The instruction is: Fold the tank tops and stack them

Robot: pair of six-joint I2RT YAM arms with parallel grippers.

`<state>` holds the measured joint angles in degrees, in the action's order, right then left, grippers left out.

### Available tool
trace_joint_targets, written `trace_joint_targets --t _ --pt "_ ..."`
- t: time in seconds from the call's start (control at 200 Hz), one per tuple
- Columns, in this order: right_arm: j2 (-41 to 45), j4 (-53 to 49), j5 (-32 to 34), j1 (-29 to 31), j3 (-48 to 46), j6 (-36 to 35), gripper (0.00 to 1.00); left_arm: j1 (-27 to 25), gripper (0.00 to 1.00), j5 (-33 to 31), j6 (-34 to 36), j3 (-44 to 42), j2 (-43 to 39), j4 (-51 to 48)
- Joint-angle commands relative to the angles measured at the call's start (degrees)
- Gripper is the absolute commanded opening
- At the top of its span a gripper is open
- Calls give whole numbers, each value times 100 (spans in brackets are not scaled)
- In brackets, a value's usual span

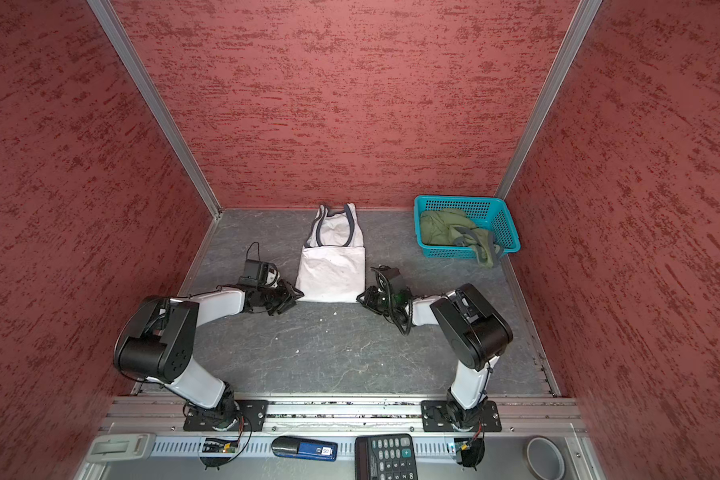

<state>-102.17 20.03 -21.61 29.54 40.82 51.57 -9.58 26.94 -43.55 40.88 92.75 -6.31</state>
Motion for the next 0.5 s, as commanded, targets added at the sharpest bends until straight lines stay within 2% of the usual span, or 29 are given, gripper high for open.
trace_joint_targets --t 0.0,0.235,0.496 --pt "-77 -56 117 8 148 -82 24 22 35 -75 -4 -133 136 -12" --pt "31 -402 189 8 465 -448 2 18 17 -93 -58 -155 77 89" --pt "645 -959 420 24 405 -700 0 -8 2 -236 -83 -289 -441 37"
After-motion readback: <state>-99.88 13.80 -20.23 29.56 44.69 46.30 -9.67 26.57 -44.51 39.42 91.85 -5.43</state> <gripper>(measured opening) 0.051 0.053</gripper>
